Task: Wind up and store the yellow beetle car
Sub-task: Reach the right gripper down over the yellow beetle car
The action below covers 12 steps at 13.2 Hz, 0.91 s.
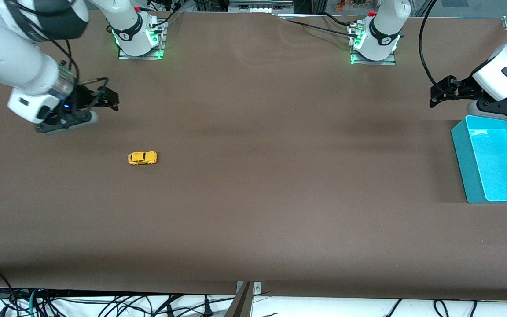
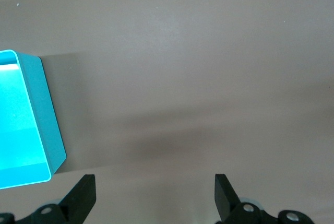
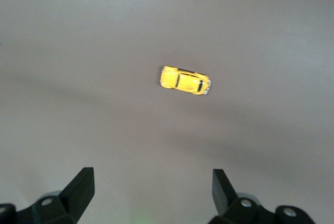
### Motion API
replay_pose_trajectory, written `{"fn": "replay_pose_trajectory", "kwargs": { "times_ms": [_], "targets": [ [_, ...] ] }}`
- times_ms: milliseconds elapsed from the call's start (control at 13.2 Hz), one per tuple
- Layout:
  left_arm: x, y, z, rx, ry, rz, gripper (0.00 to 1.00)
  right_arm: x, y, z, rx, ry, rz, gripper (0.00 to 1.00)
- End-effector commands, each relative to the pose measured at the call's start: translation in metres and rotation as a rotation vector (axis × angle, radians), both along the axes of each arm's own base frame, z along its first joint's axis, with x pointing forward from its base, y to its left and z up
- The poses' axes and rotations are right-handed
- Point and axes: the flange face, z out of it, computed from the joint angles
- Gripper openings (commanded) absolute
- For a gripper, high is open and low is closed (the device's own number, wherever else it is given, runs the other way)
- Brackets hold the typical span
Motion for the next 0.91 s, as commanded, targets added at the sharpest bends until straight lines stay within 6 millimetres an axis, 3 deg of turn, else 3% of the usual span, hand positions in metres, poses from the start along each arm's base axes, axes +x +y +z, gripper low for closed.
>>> {"fn": "replay_pose_trajectory", "kwargs": {
  "times_ms": [0, 302, 604, 831],
  "targets": [
    [0.001, 0.000, 0.007, -0.009, 0.003, -0.011, 1.00, -0.010, 0.012, -0.032, 0.006, -0.024, 0.166, 1.00],
    [0.001, 0.000, 0.006, -0.009, 0.005, -0.011, 1.00, -0.014, 0.019, -0.088, 0.054, -0.054, 0.507, 1.00],
    [0.001, 0.000, 0.006, -0.009, 0.005, -0.011, 1.00, 0.000, 0.017, -0.134, 0.098, -0.115, 0.892, 1.00],
    [0.001, 0.002, 0.006, -0.009, 0.006, -0.009, 1.00, 0.011, 0.013, -0.166, 0.119, -0.134, 1.080, 1.00]
  ]
}}
